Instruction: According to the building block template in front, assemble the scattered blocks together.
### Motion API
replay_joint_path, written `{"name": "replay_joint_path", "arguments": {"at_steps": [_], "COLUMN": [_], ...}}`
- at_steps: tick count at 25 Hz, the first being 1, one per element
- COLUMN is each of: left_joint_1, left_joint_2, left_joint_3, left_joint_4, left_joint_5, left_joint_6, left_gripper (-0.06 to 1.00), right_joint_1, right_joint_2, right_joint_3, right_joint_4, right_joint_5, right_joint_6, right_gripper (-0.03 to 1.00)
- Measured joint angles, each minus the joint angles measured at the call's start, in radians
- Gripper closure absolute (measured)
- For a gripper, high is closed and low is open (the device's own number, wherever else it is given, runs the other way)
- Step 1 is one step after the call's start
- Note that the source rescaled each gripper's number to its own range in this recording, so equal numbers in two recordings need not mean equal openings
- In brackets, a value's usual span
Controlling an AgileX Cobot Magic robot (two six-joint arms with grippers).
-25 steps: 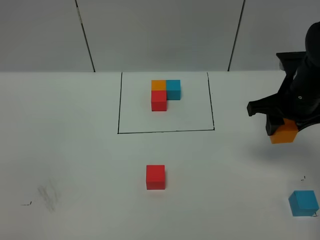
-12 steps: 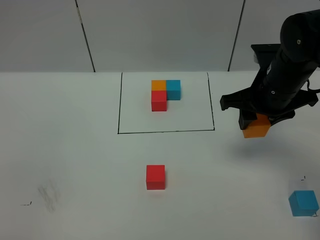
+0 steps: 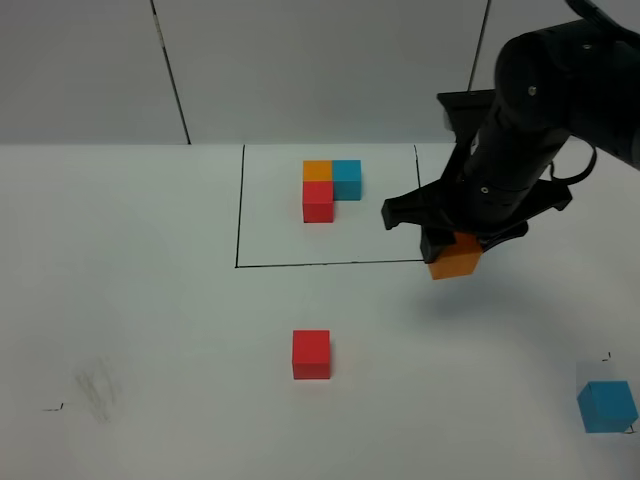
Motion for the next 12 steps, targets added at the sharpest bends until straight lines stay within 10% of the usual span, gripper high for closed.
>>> {"name": "replay_joint_path", "arguments": {"at_steps": [12], "left_joint_1": [0.0], "left_joint_2": [0.0], "left_joint_3": [0.0], "left_joint_4": [0.0], "left_joint_5": [0.0], "left_joint_6": [0.001], "left_gripper": [0.34], "right_joint_1": [0.068], "right_joint_2": [0.049], "right_joint_3": [-0.064], "right_joint_4": [0.002], "right_joint_5": [0.007], "right_joint_6": [0.049], "right_gripper": [0.96]}}
